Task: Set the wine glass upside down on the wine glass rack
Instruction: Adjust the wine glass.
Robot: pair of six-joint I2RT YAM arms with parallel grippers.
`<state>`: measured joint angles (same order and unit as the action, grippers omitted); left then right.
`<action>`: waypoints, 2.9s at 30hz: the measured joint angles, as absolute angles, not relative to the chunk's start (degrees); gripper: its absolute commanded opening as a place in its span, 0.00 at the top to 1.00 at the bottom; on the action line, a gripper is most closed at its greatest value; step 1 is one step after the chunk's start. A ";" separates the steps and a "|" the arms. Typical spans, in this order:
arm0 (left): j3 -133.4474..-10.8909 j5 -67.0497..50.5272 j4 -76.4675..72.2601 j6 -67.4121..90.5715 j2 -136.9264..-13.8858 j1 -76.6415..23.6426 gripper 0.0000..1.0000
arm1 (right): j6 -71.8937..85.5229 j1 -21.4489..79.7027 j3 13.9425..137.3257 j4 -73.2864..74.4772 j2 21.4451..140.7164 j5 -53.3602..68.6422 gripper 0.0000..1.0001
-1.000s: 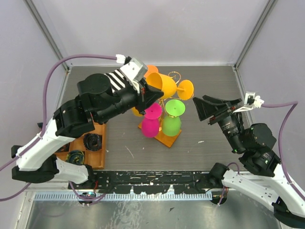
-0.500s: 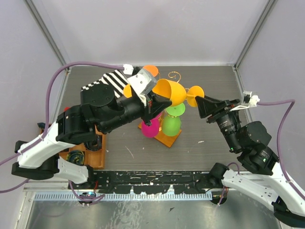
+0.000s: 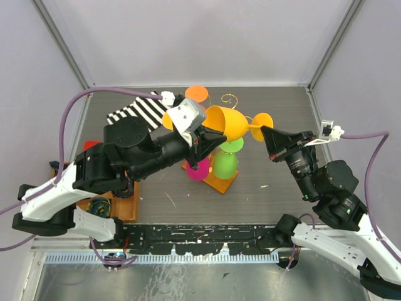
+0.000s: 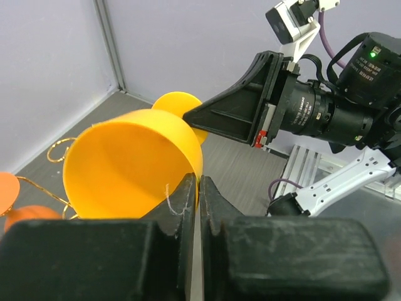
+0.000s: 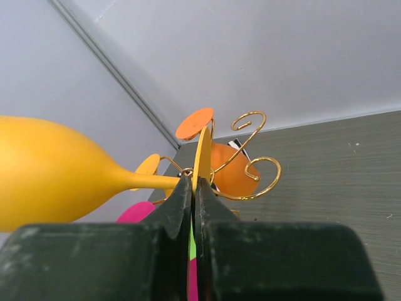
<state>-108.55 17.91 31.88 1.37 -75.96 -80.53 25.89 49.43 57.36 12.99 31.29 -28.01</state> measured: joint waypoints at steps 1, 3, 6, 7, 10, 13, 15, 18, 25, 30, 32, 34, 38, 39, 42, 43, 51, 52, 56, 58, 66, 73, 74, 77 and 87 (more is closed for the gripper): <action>-108.38 17.87 31.77 1.13 -75.79 -80.55 0.65 | 25.89 49.45 57.39 12.91 31.22 -27.99 0.99; -107.79 17.61 31.24 0.84 -75.26 -80.64 0.54 | 25.67 49.45 57.36 12.93 31.09 -28.10 0.99; -106.15 17.23 30.76 0.69 -73.65 -80.75 0.49 | 24.71 49.43 57.39 12.93 30.87 -28.62 0.99; -105.32 17.02 30.76 0.75 -72.66 -80.75 0.48 | 23.99 49.45 57.43 12.95 30.81 -28.93 0.99; -103.26 16.21 30.79 1.06 -69.19 -80.79 0.44 | 21.06 49.43 57.98 12.95 30.74 -30.11 0.99; -101.14 15.77 30.70 1.15 -64.69 -80.79 0.37 | 17.28 49.43 58.30 12.93 30.57 -30.89 0.99; -99.53 15.92 30.72 0.99 -61.14 -80.79 0.32 | 14.59 49.43 58.30 13.04 29.95 -30.63 0.99; -97.03 17.45 30.72 -0.01 -55.66 -80.79 0.28 | 8.91 49.43 58.28 13.50 27.70 -26.92 0.99; -92.55 20.99 30.74 -5.17 -47.05 -80.79 0.23 | -6.63 49.43 56.93 13.52 20.08 -10.61 0.99; -87.70 18.61 30.65 -10.66 -46.72 -80.79 0.05 | -20.10 49.43 55.46 14.81 18.35 2.83 0.99; -85.10 16.43 30.59 -12.97 -47.05 -80.79 0.05 | -26.41 49.43 55.24 17.06 18.24 9.19 0.99; -82.00 13.96 29.58 -16.21 -47.59 -80.79 0.08 | -30.87 49.43 55.13 19.05 18.33 14.17 0.99; -76.79 8.51 26.57 -23.22 -48.73 -80.79 0.15 | -36.36 49.43 55.11 21.43 19.46 23.42 0.99; -75.99 7.40 26.22 -24.67 -48.97 -80.79 0.18 | -37.63 49.45 55.13 22.02 20.10 26.00 0.99; -73.78 2.79 24.49 -31.05 -49.76 -80.79 0.27 | -40.32 49.45 55.11 23.03 22.52 31.55 0.99; -73.45 1.58 24.21 -32.77 -50.00 -80.79 0.31 | -40.91 49.45 55.11 23.20 23.51 33.15 0.99; -73.03 -5.67 22.52 -41.28 -53.01 -80.79 0.47 | -43.20 49.43 54.70 22.59 28.80 40.05 0.99; -73.03 -6.35 22.57 -41.91 -53.69 -80.79 0.47 | -43.27 49.43 54.61 22.28 29.10 40.60 0.99; -73.03 -7.86 22.90 -43.33 -55.88 -80.88 0.45 | -43.40 49.43 54.28 20.97 29.39 42.09 0.99; -73.03 -8.34 23.24 -43.81 -56.53 -80.97 0.46 | -43.40 49.43 54.13 20.25 29.32 42.54 0.99; -73.03 -8.99 22.98 -44.56 -57.95 -81.56 0.62 | -42.92 49.43 51.83 16.91 28.69 44.71 0.99; -73.08 -8.95 22.57 -44.58 -59.51 -82.24 0.85 | -41.17 49.45 50.94 13.41 28.69 46.57 0.99; -73.10 -8.91 22.46 -44.69 -59.59 -82.30 0.88 | -40.82 49.45 50.89 13.17 28.69 46.85 0.99; -73.12 -8.93 22.28 -44.86 -59.57 -82.37 1.00 | -40.18 49.45 50.76 12.62 28.67 47.29 0.86; -73.12 -6.13 21.98 -46.52 -58.92 -82.76 1.00 | -31.42 49.43 50.48 11.51 27.49 42.30 0.55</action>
<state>-73.12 -6.13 21.98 -46.52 -58.92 -82.76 -31.42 49.43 50.48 11.51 27.49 42.30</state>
